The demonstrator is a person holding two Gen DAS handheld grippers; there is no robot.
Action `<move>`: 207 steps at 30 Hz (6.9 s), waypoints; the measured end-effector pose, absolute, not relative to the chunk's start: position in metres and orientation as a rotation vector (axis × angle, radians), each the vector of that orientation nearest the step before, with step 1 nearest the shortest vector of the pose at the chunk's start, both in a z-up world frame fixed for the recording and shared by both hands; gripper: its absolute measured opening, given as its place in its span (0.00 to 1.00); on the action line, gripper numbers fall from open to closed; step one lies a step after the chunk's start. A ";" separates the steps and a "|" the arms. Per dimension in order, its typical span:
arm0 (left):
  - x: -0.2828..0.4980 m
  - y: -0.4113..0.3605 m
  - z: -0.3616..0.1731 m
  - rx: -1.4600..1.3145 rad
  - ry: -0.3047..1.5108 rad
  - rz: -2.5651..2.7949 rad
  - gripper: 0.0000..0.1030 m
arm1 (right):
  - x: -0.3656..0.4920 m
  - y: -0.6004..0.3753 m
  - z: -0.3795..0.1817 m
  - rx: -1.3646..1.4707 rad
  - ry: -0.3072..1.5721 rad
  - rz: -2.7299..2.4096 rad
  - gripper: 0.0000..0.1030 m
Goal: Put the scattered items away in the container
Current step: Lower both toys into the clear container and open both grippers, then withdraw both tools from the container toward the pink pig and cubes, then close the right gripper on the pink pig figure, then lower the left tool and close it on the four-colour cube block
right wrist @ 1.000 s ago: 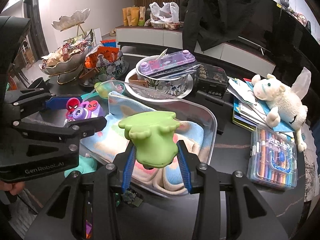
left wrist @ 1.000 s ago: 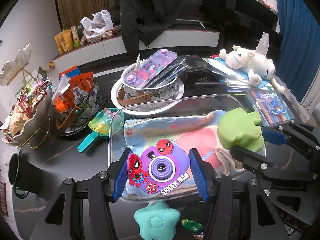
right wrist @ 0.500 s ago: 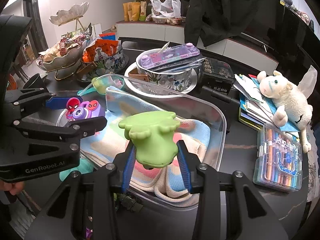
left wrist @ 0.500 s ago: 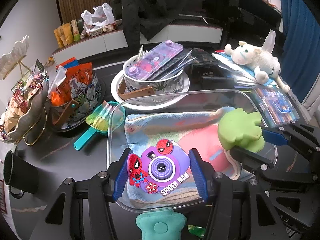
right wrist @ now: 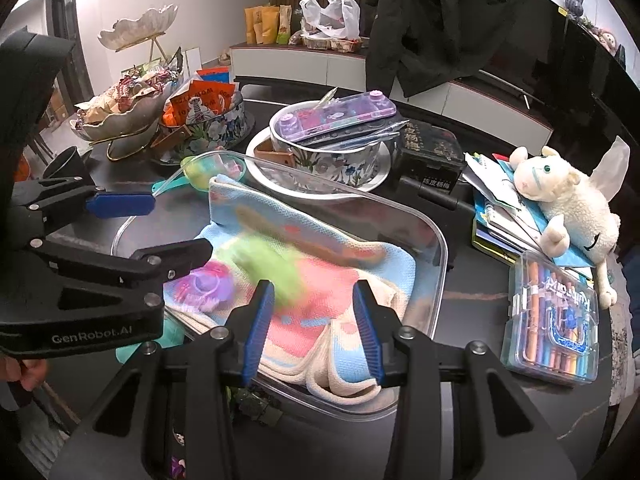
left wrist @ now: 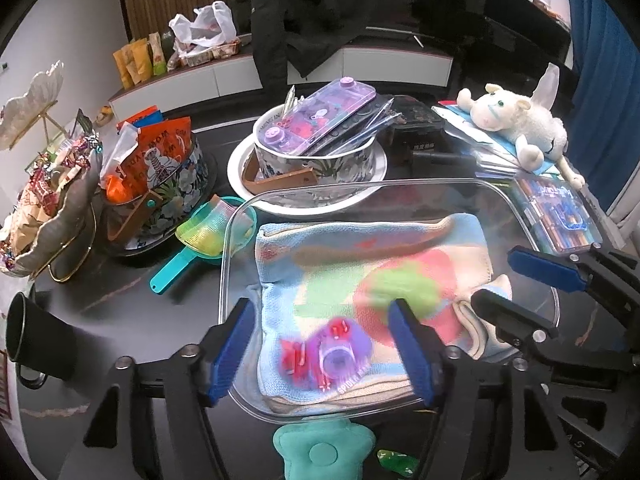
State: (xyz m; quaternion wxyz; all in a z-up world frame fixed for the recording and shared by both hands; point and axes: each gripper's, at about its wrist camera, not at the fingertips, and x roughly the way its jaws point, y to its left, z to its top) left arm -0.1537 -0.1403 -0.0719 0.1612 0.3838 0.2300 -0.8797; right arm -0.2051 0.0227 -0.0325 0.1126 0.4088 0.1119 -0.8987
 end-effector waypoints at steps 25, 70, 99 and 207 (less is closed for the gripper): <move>-0.120 -0.130 -0.066 1.066 0.653 -2.482 0.77 | -0.175 0.025 -0.020 1.181 0.298 -2.655 0.37; -0.053 -0.078 -0.086 1.105 0.649 -2.465 0.88 | -0.087 0.028 -0.039 1.241 0.324 -2.667 0.64; -0.068 -0.074 -0.136 1.176 0.683 -2.421 0.88 | -0.057 0.009 -0.100 1.367 0.377 -2.528 0.64; -0.063 0.011 -0.146 1.349 0.618 -2.502 0.39 | -0.061 0.054 -0.105 1.390 0.279 -2.517 0.27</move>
